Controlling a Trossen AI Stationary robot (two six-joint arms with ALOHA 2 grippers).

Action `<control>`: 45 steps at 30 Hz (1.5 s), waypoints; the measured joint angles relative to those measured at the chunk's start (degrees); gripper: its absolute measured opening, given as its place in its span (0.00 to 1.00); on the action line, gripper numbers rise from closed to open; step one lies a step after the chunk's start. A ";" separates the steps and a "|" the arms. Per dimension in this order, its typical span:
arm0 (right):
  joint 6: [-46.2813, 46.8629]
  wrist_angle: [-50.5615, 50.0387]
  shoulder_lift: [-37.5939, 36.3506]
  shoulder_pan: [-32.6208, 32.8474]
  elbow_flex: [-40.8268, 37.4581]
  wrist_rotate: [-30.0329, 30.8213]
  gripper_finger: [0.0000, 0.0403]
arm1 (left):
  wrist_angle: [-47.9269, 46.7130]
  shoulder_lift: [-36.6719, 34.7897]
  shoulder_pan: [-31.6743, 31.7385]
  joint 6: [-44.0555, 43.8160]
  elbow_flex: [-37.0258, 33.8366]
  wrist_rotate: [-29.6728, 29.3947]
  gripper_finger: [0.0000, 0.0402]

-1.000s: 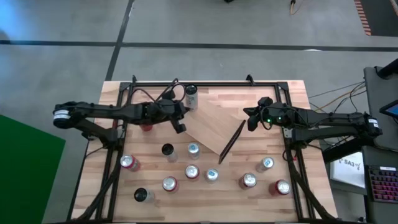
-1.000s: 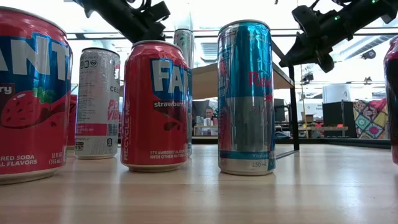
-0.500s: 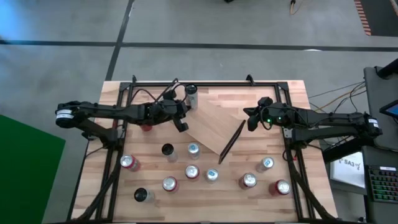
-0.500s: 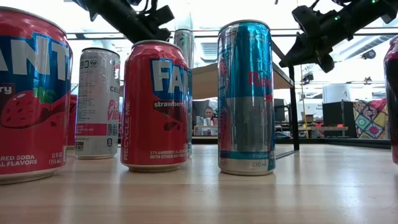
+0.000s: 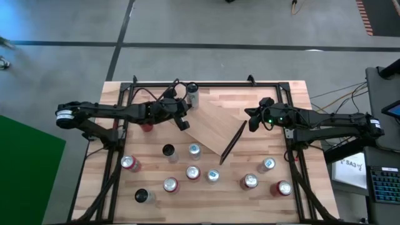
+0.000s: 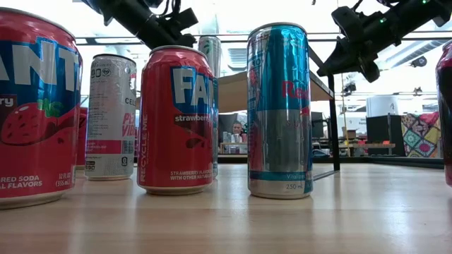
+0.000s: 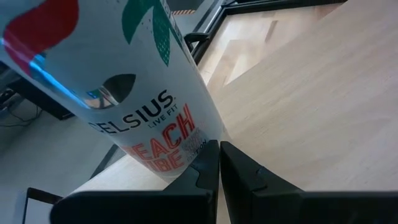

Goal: Place canned beverage on shelf
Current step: Put the white/pink soda can on the shelf

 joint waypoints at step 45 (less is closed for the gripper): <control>0.00 -0.02 0.00 0.00 0.00 0.00 0.02 | 0.90 0.01 0.53 0.48 0.00 -0.07 0.00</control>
